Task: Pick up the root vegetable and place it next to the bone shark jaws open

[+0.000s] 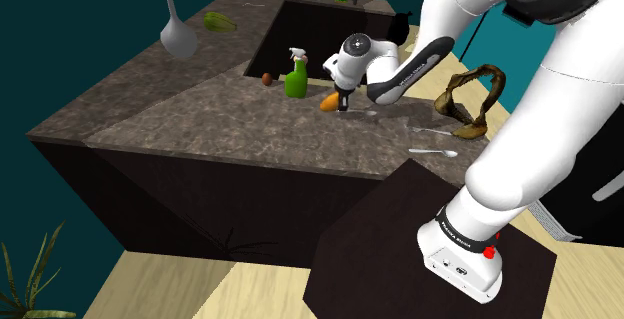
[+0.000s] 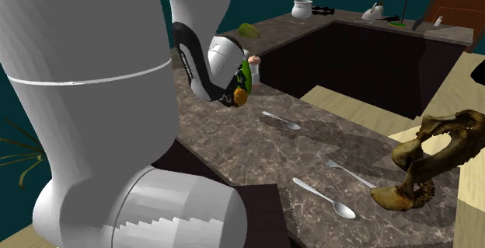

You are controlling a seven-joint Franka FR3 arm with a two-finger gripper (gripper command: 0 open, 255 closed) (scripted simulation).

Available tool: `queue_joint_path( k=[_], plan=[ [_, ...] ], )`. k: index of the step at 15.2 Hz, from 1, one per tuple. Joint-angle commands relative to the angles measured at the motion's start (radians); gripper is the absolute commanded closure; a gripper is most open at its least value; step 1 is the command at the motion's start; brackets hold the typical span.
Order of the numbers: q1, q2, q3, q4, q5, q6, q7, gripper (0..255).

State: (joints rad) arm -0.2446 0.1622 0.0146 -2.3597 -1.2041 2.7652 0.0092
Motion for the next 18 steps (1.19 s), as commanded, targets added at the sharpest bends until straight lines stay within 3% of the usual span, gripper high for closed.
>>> queue_joint_path(
  k=[1, 18],
  plan=[
    [-0.005, -0.025, 0.006, -0.006, 0.045, -0.009, -0.048, 255],
    [0.000, -0.214, 0.038, -0.017, 0.369, -0.123, -0.371, 255]
  ],
)
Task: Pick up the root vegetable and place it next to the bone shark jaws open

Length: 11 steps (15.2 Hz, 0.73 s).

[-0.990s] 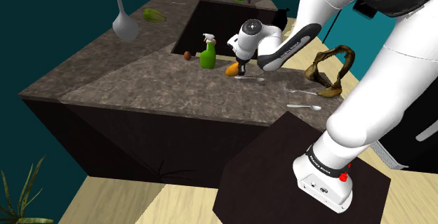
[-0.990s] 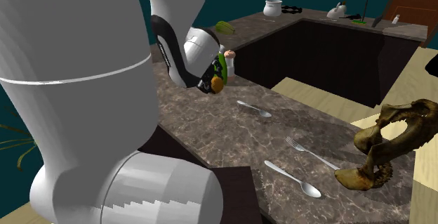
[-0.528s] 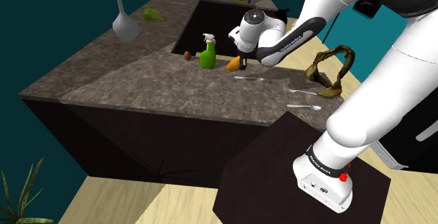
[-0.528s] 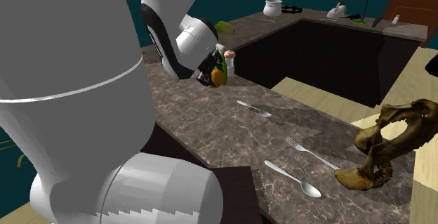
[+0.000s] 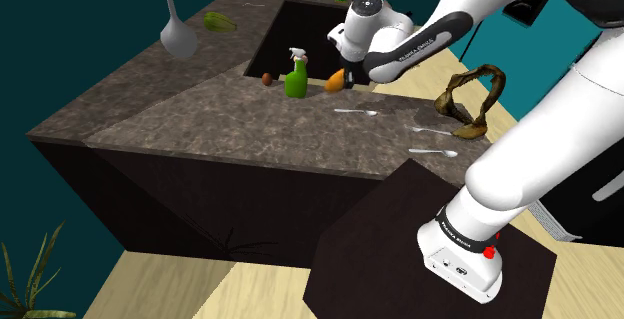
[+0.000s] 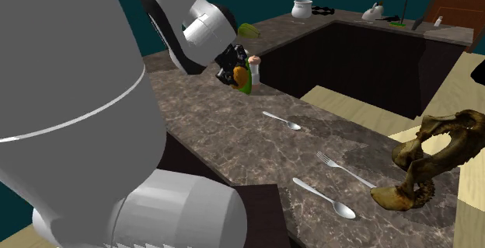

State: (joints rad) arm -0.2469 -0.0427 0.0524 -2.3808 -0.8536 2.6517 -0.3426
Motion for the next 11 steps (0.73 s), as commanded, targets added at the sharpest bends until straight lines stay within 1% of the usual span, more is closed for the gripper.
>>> queue_joint_path(
  k=[1, 11],
  plan=[
    [0.004, -0.019, 0.001, 0.006, 0.035, -0.018, -0.035, 255],
    [0.027, -0.102, -0.002, 0.044, 0.168, -0.116, -0.173, 255]
  ],
)
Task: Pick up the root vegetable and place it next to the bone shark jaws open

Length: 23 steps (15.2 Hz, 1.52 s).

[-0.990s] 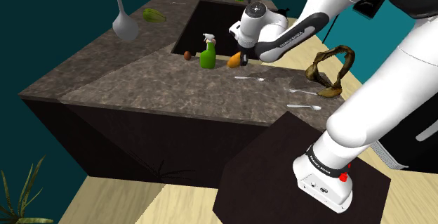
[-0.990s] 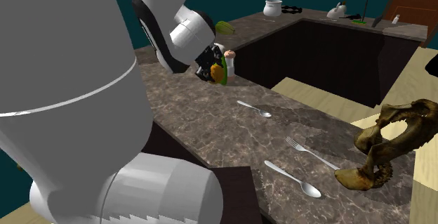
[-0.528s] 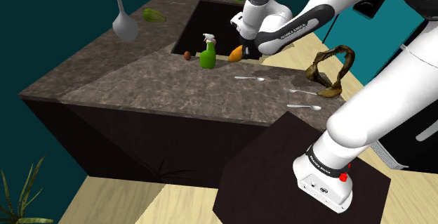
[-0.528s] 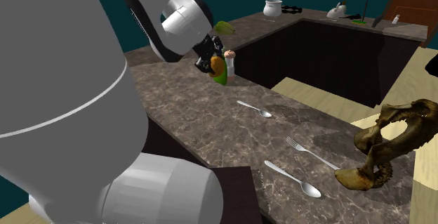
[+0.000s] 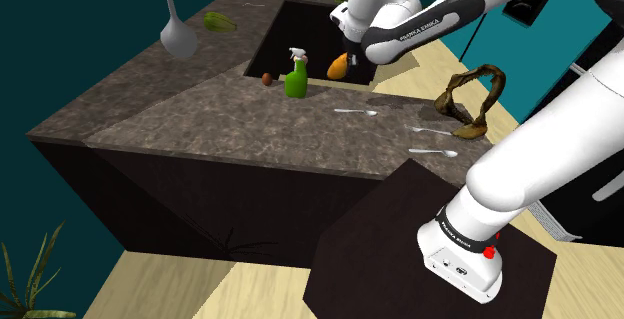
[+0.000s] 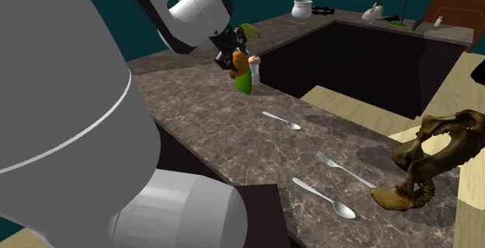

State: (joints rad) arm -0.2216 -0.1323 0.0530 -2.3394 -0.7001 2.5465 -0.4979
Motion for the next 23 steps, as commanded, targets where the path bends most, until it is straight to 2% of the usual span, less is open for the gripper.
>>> queue_joint_path(
  k=[1, 17, 23],
  plan=[
    [0.004, -0.019, -0.003, 0.007, 0.026, -0.021, -0.030, 255],
    [0.036, -0.099, -0.010, 0.121, 0.152, -0.191, -0.177, 255],
    [-0.002, -0.242, -0.109, -0.029, 0.165, -0.130, -0.306, 255]
  ],
)
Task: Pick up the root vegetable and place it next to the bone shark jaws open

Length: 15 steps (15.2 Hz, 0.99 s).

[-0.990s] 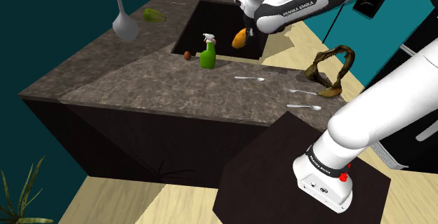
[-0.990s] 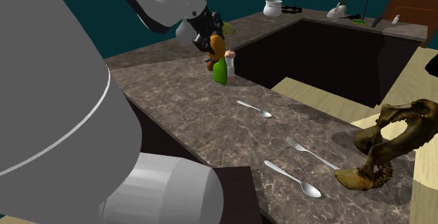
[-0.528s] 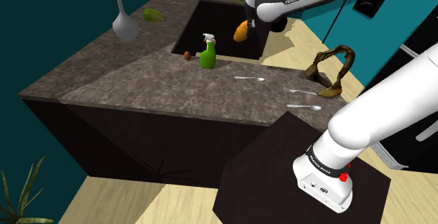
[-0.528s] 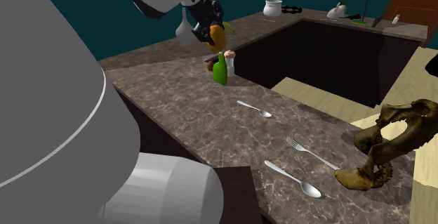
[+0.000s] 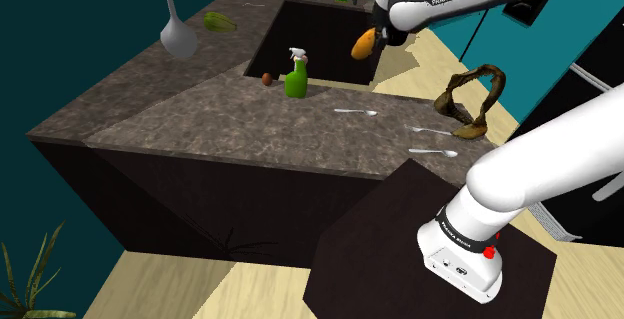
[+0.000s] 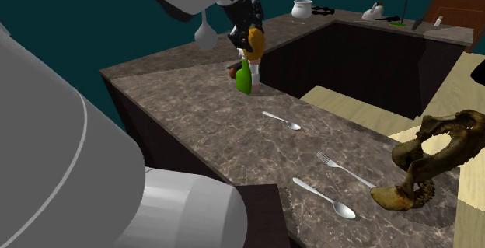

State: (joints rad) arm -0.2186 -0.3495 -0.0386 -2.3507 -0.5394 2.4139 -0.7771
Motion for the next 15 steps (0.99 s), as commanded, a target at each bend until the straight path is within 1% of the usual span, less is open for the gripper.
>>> queue_joint_path(
  k=[1, 8, 15],
  plan=[
    [-0.011, -0.047, -0.035, -0.039, 0.005, 0.011, -0.050, 255],
    [-0.056, -0.180, -0.176, -0.155, -0.001, 0.053, -0.222, 255],
    [-0.104, -0.275, -0.336, -0.212, -0.017, 0.076, -0.412, 255]
  ],
)
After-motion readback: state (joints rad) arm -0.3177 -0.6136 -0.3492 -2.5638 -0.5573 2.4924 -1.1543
